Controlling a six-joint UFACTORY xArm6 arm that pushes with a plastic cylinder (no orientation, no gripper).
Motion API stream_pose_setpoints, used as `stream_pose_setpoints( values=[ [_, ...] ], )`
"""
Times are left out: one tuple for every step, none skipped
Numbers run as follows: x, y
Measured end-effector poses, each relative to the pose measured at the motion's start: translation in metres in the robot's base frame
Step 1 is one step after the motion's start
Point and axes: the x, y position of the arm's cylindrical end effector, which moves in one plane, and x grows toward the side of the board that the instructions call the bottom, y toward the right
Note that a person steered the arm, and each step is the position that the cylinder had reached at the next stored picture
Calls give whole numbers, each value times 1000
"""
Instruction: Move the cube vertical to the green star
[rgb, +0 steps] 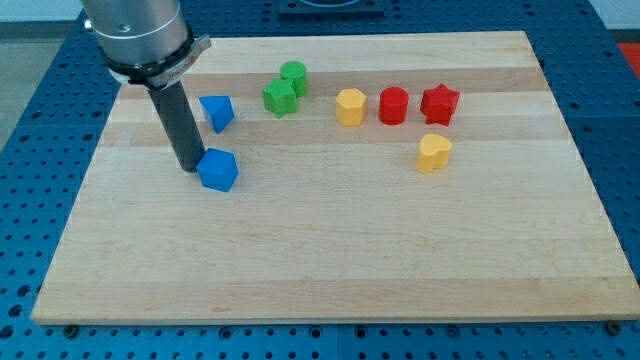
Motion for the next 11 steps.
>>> stream_pose_setpoints(
  values=[
    [5, 0],
    [27, 8],
    [40, 22],
    [37, 25],
    [36, 26],
    [36, 29],
    [29, 29],
    [25, 29],
    [25, 35],
    [24, 49],
    [24, 68]
  ],
)
